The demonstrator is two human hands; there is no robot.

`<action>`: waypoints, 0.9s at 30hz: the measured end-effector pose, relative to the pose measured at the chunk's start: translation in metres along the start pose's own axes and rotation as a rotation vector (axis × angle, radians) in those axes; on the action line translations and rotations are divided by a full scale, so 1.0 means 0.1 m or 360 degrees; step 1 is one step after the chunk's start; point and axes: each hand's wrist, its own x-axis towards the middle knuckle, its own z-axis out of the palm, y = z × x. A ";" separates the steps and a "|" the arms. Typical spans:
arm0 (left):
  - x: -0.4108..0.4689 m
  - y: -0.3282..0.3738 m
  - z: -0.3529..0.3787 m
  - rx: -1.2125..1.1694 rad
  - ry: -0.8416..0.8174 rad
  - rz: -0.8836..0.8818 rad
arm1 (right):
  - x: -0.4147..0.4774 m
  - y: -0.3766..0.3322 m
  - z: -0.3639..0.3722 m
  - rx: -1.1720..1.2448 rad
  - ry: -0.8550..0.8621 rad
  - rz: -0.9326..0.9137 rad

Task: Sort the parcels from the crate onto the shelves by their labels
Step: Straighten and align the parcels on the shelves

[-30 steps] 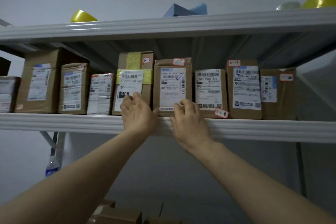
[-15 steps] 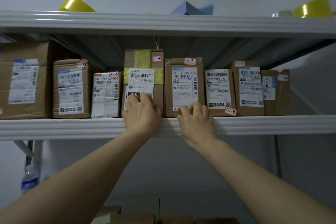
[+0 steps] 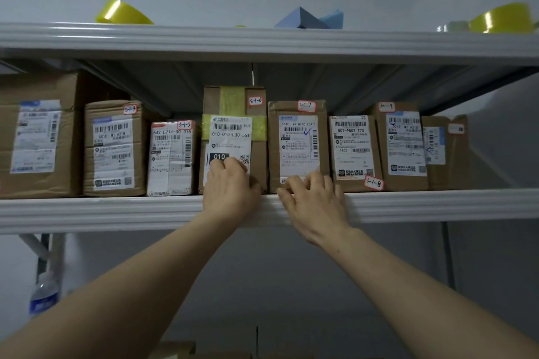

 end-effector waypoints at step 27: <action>0.20 -1.49 -0.96 0.0040 0.0421 0.0106 | 0.10 -1.73 0.43 0.0291 0.0743 -0.0636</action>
